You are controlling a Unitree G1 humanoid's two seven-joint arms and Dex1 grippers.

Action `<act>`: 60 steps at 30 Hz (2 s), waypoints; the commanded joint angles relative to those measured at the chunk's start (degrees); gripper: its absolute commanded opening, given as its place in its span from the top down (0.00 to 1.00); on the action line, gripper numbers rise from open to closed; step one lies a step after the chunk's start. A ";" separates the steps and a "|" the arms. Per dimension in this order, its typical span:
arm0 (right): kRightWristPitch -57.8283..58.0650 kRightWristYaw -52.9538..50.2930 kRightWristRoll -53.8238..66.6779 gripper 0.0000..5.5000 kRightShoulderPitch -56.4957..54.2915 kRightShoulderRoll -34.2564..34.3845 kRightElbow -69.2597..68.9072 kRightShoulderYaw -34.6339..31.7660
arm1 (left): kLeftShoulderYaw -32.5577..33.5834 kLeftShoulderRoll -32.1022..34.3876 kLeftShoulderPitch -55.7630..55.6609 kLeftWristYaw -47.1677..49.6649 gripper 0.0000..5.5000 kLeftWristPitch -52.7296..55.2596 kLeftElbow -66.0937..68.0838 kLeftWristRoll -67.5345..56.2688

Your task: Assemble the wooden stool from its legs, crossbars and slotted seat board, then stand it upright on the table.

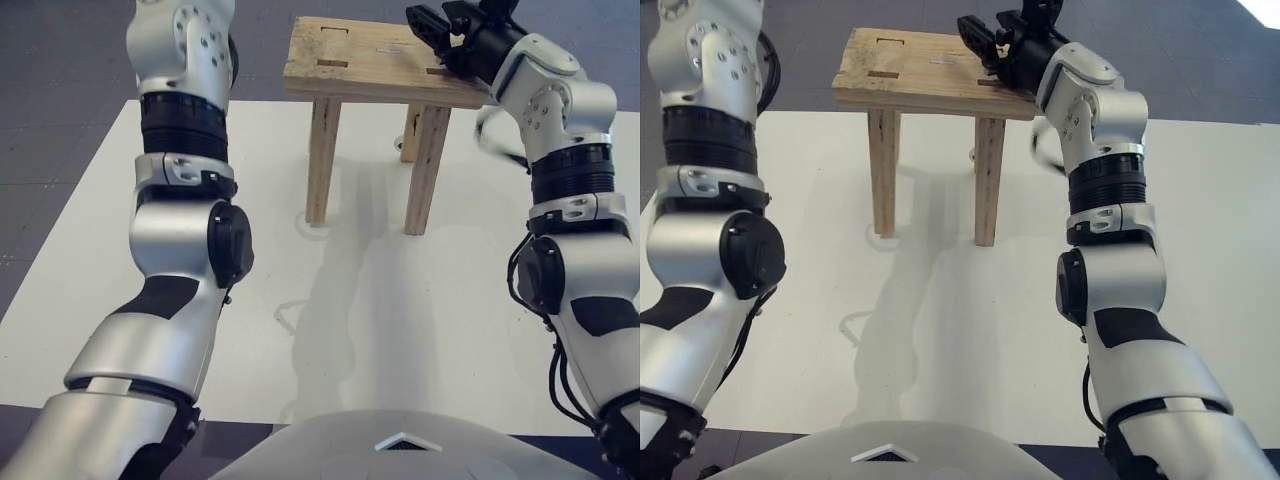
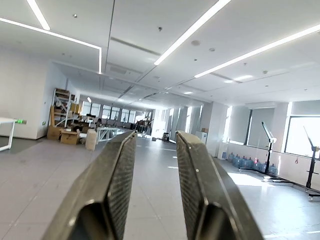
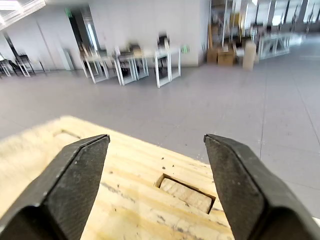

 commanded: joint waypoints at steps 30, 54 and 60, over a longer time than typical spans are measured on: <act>-1.68 -23.52 -10.58 0.37 65.59 4.94 -63.25 -4.07 | -9.78 -2.40 65.07 1.13 0.81 -6.13 -44.05 15.70; -8.95 -25.40 -19.78 0.37 67.68 8.39 -61.58 1.37 | -13.18 -6.06 66.63 5.27 0.69 -11.90 -44.23 20.91; -9.06 -23.82 -19.93 0.37 67.66 7.50 -61.41 1.55 | -13.32 -7.34 68.20 8.17 0.69 -12.41 -45.38 23.28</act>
